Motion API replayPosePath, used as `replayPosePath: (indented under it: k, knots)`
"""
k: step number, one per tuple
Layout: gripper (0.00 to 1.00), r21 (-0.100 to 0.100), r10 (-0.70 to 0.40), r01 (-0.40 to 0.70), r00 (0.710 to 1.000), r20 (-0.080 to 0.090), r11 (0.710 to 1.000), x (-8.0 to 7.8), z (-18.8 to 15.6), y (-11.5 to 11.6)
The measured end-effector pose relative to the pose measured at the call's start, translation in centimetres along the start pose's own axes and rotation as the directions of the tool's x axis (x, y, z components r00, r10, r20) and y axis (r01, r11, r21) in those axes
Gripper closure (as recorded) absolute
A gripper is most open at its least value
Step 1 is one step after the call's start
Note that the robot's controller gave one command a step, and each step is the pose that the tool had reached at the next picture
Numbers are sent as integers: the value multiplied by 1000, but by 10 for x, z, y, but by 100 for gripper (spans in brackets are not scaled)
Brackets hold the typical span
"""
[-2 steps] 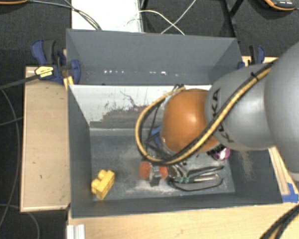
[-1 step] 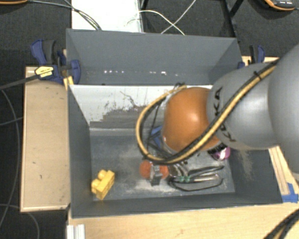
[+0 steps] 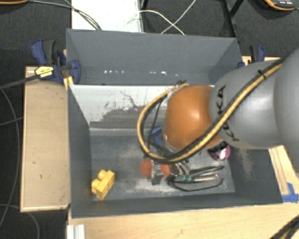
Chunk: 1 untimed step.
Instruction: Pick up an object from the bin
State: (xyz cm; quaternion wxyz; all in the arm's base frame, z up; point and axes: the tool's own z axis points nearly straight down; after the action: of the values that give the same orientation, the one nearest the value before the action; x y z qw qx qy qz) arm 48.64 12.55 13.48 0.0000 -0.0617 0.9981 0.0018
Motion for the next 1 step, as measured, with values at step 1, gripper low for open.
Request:
replayPosePath:
  k: [1]
  knots:
    - [100,0,0,0,1000,2,1000,0,-15,0]
